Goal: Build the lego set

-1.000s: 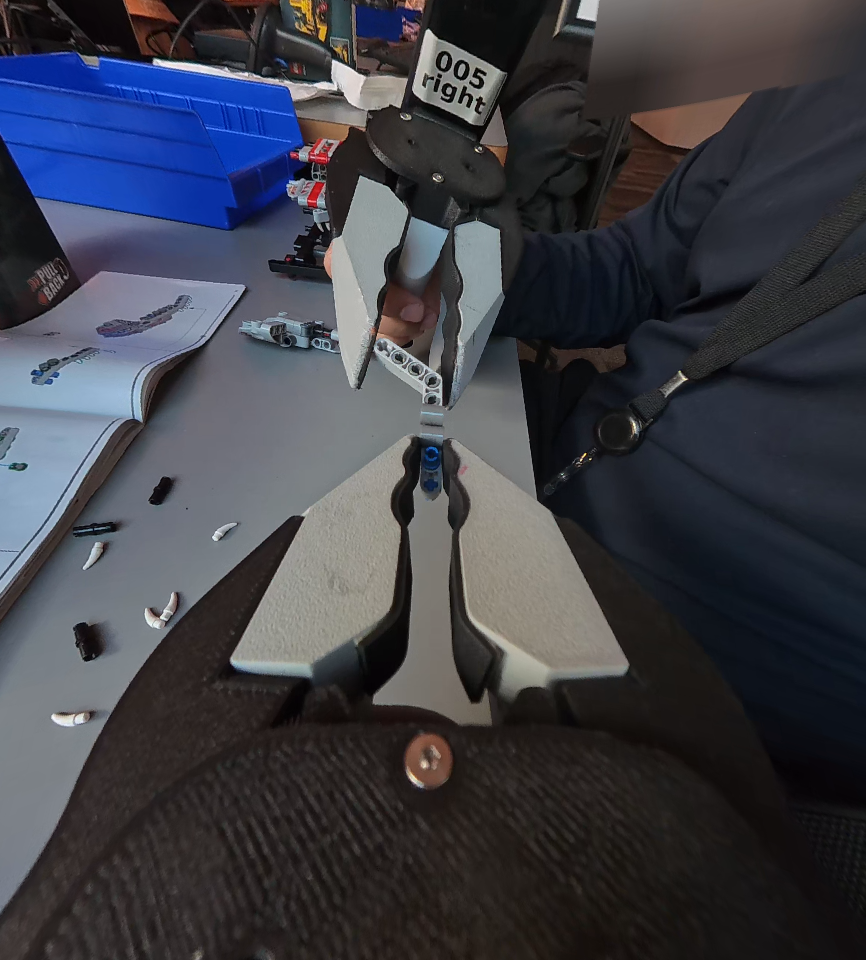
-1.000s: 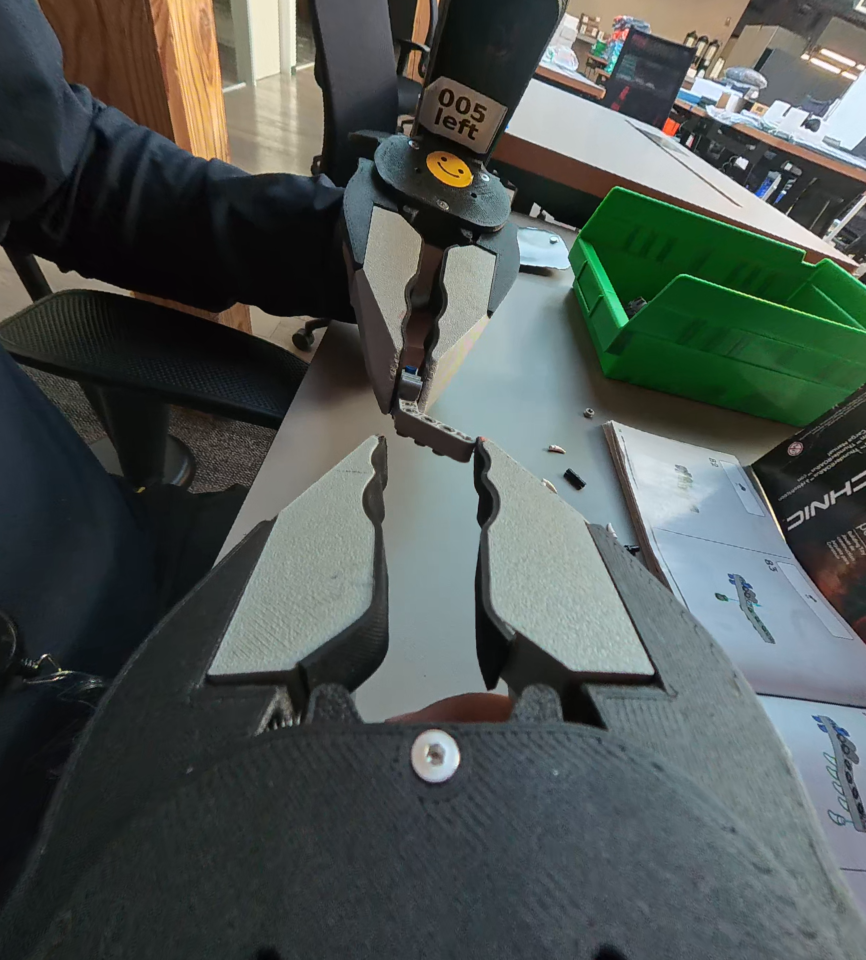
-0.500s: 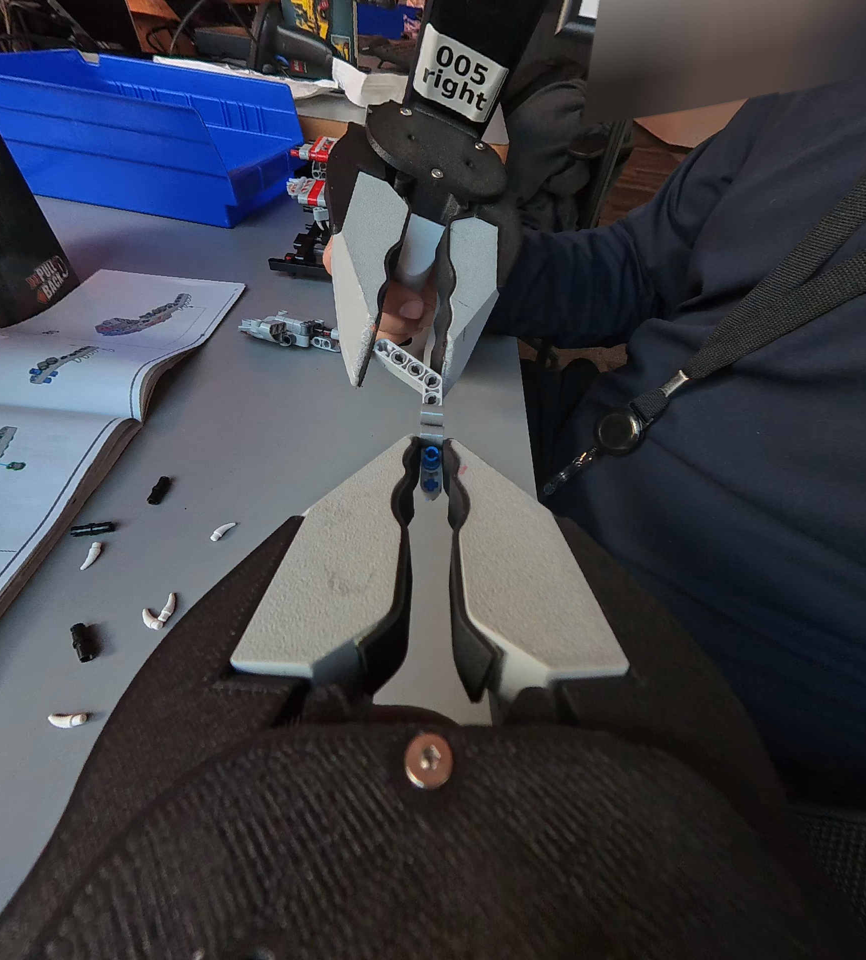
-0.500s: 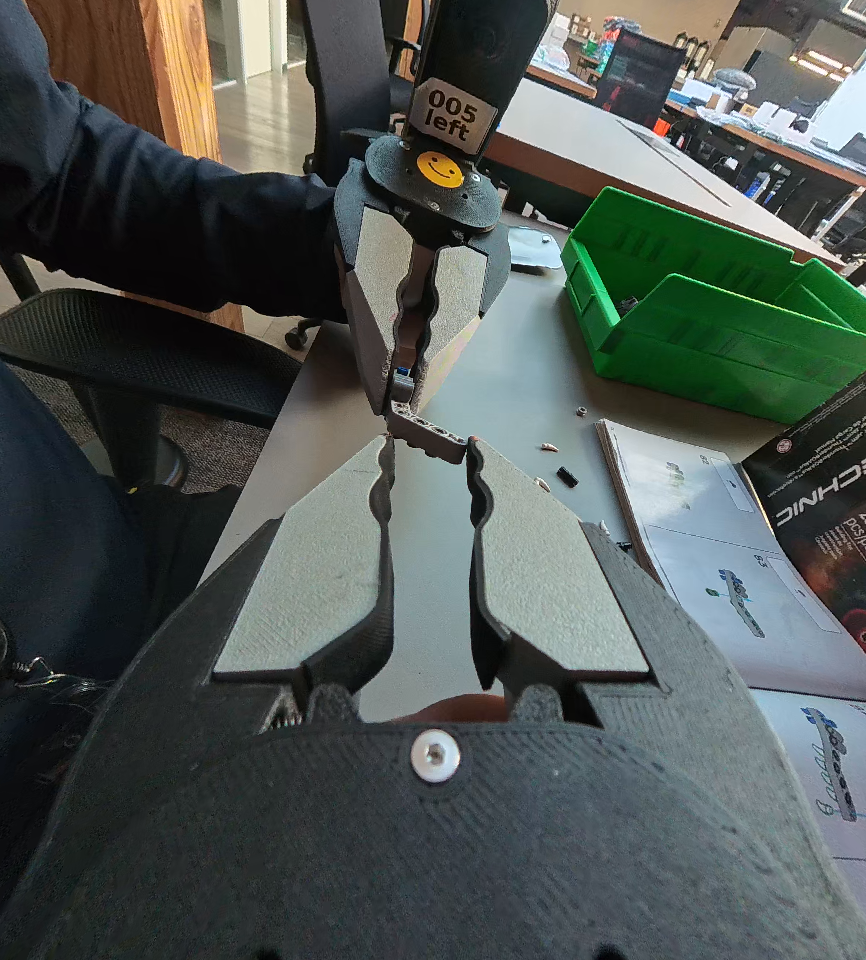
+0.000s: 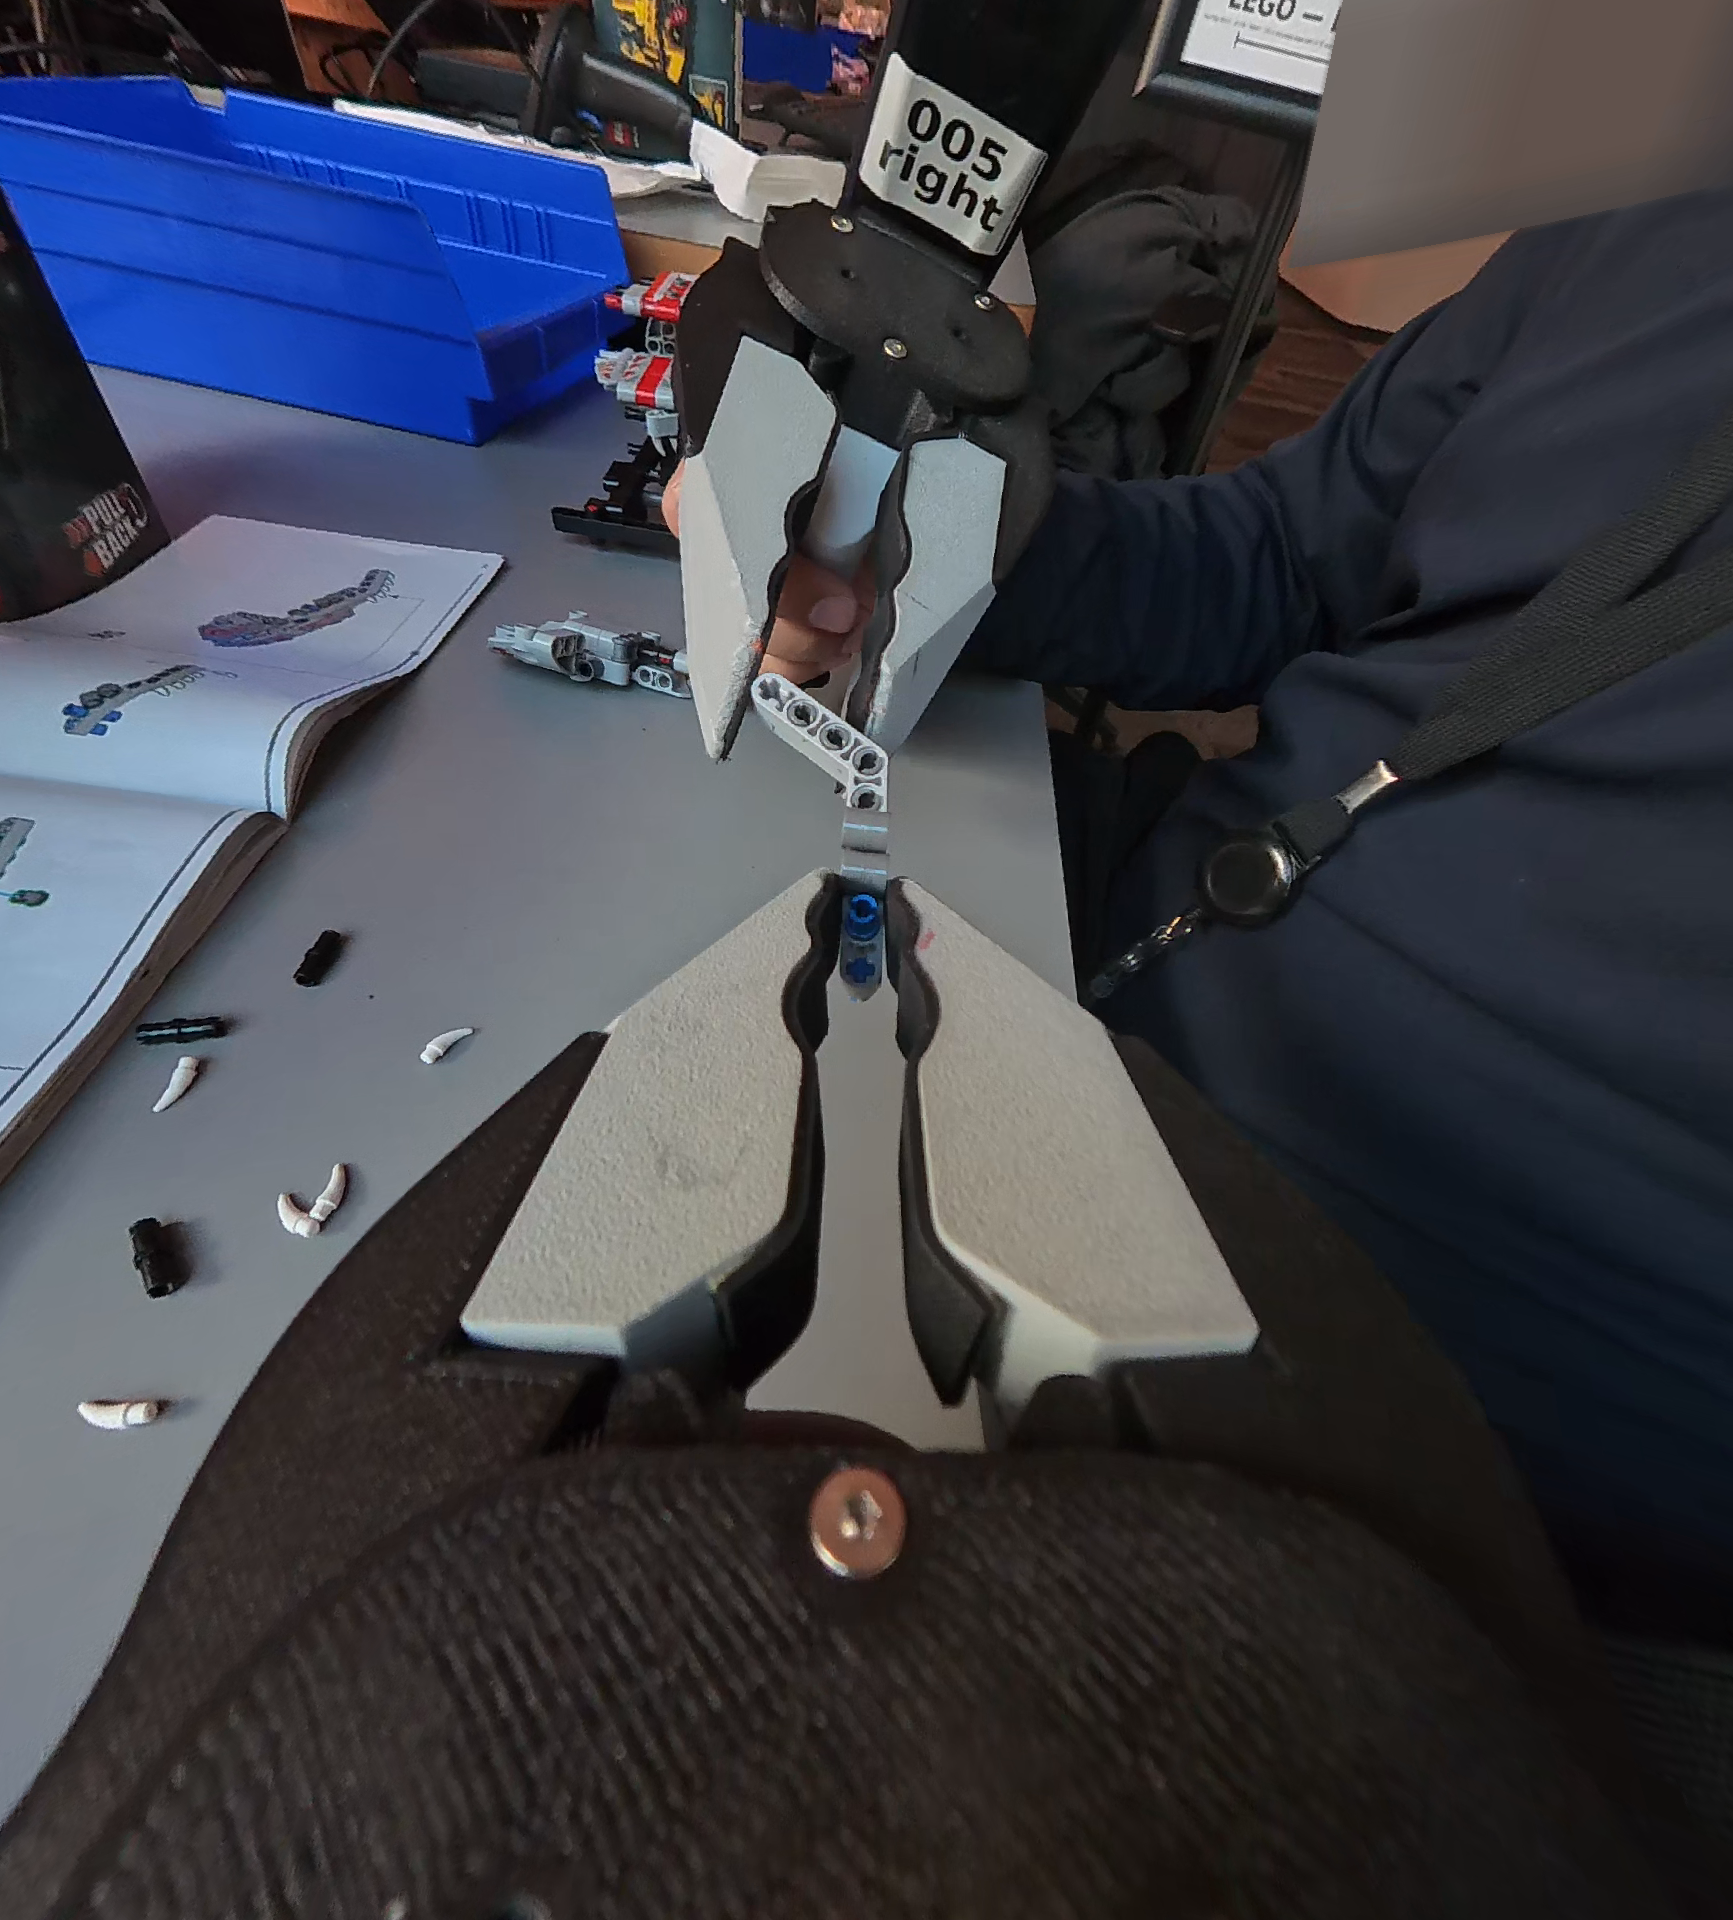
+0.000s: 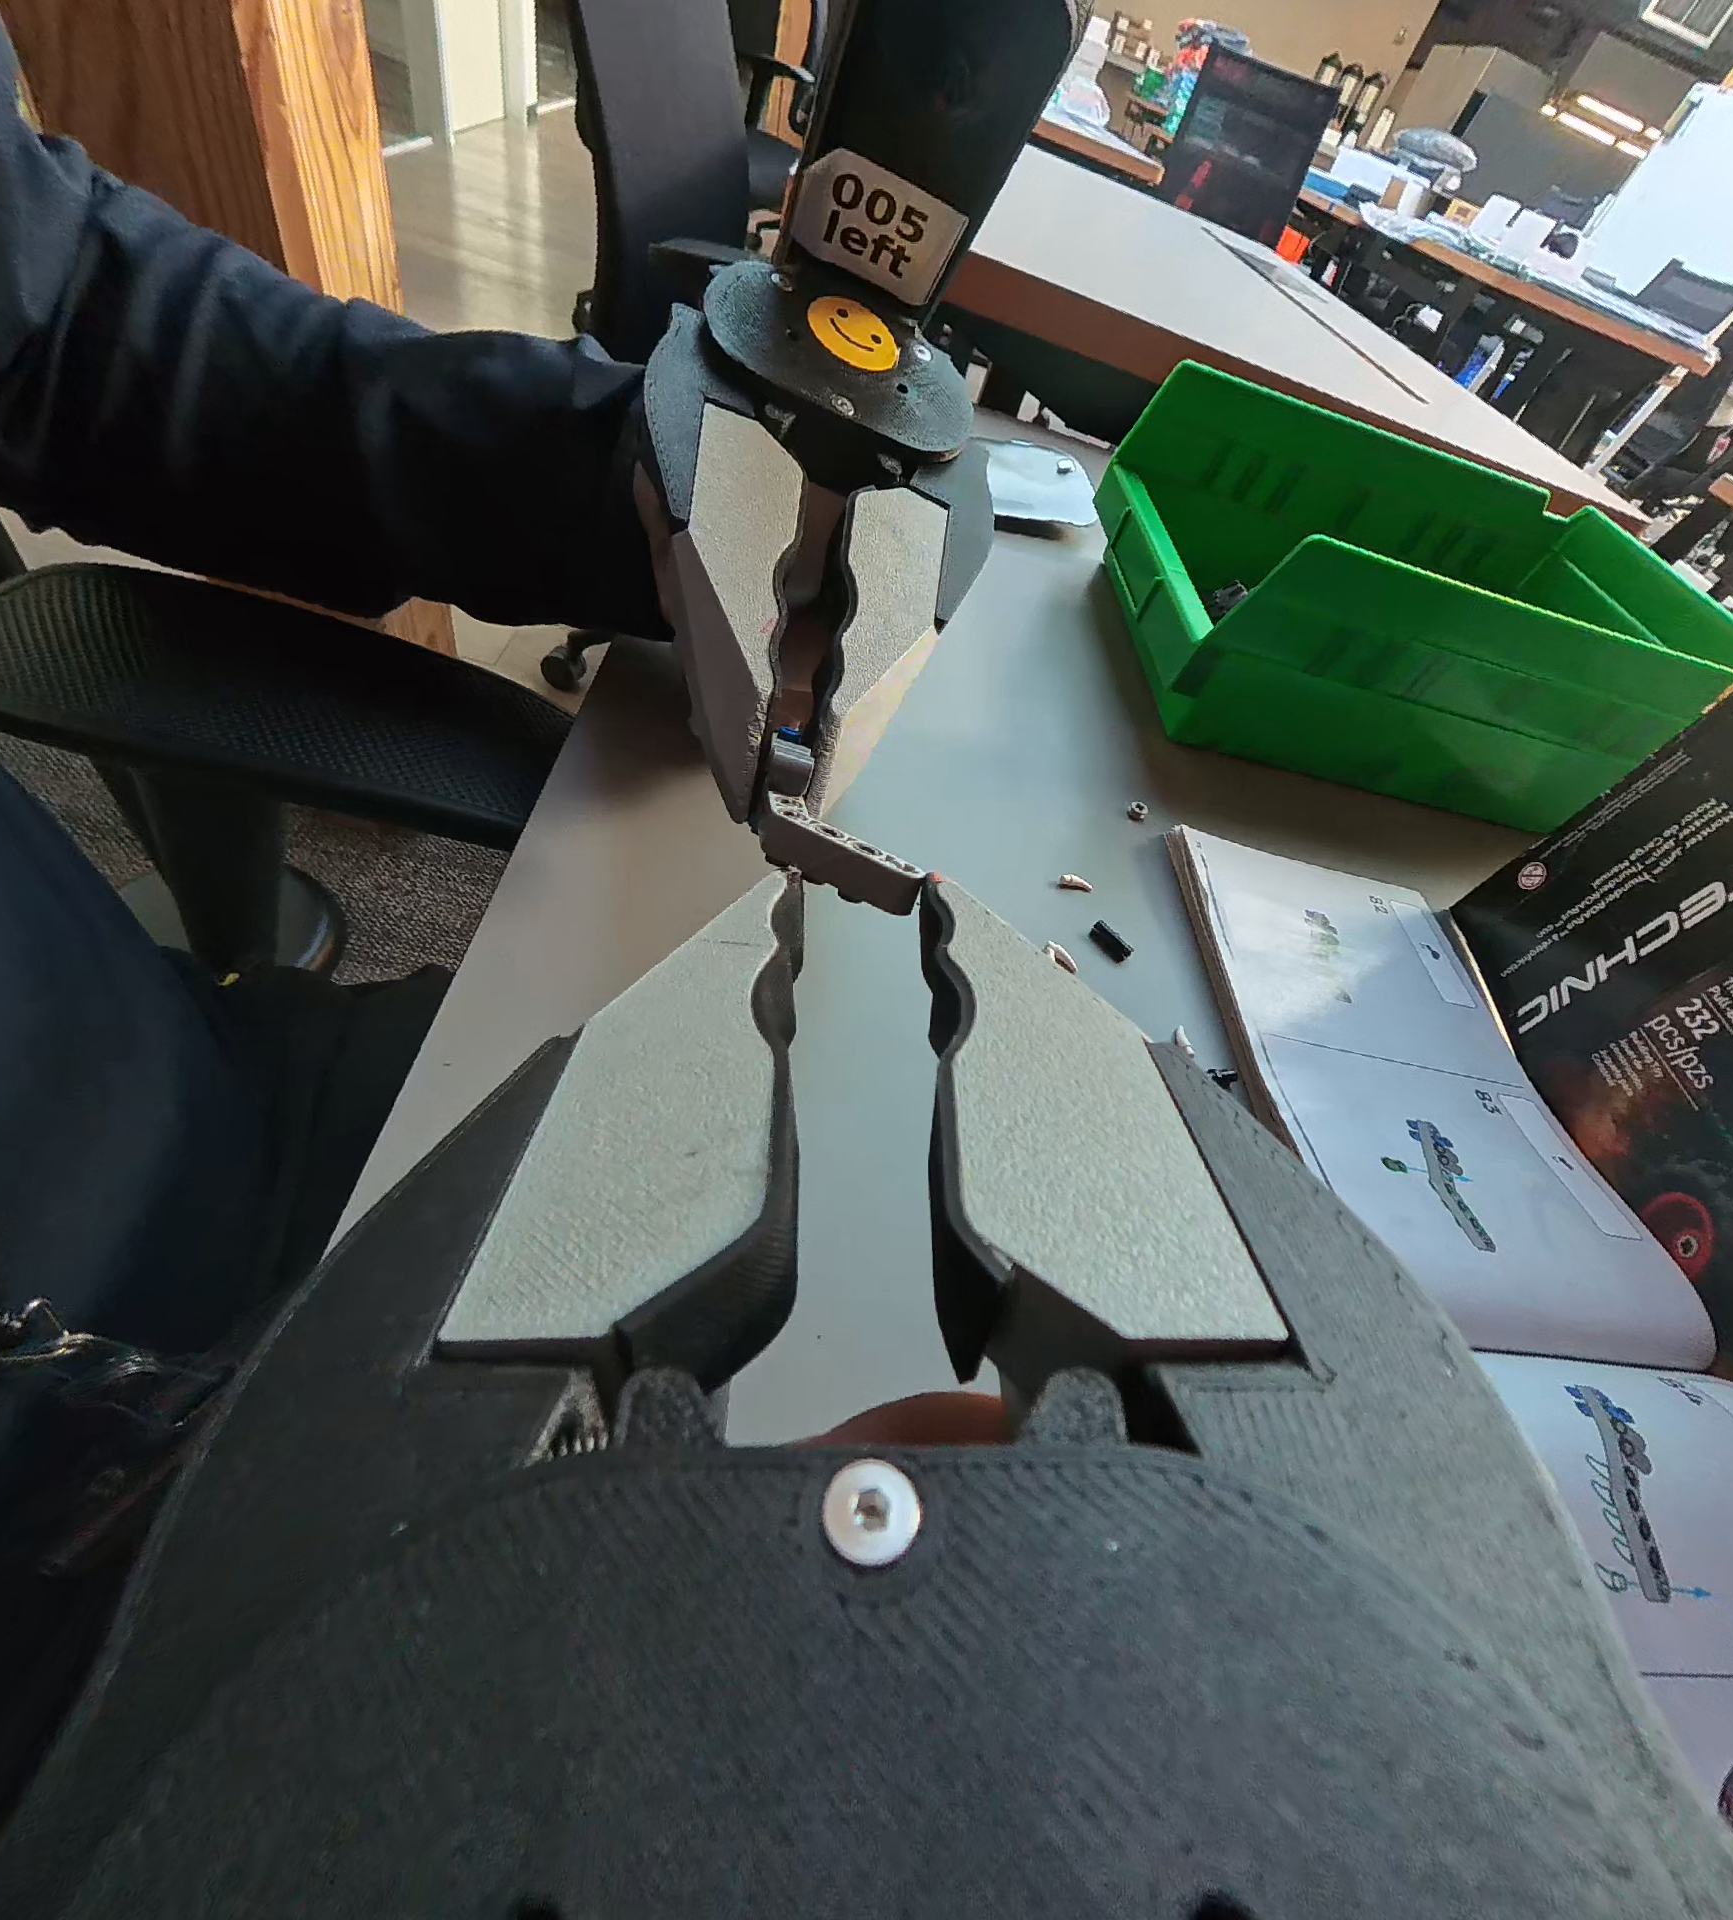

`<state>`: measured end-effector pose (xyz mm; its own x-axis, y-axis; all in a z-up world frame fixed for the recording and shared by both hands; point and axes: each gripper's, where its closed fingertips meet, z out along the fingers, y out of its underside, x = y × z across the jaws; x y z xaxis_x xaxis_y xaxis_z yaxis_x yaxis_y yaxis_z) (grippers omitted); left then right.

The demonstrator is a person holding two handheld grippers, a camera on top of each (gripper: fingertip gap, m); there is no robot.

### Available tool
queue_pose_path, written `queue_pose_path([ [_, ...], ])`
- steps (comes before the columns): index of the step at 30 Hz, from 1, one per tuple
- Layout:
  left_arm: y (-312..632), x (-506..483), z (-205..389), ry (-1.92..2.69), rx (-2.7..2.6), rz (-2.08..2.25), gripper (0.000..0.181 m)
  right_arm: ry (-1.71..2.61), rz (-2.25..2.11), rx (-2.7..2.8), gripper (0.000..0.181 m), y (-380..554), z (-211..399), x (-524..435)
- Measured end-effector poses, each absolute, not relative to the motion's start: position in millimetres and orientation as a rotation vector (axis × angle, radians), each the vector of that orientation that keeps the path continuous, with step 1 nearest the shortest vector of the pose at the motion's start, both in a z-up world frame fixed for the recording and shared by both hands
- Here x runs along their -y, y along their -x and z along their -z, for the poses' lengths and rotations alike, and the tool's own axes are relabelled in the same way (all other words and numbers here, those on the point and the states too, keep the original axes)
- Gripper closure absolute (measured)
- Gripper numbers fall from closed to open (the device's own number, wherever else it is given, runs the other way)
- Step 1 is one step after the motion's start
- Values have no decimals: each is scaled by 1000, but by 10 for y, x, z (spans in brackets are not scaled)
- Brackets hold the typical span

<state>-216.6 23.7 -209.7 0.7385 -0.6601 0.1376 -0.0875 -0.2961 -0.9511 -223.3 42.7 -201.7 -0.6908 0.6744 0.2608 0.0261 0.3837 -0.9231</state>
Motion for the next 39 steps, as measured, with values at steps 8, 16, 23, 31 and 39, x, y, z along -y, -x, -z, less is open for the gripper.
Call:
queue_pose_path([
  [8,2218,-218,2093,1821,-556,625,176,607,-1312,2000,170,2253,2011,-459],
  [16,2234,-245,2106,1826,-541,624,176,620,-1297,1995,171,2267,2012,-490],
  [23,2200,-225,2122,1827,-535,664,176,631,-1294,1995,166,2279,2020,-497],
  [31,2193,-228,2137,1841,-538,674,176,594,-1292,2013,161,2253,2037,-449],
  [39,2149,-213,2168,1864,-551,715,176,575,-1289,2019,160,2238,2037,-429],
])
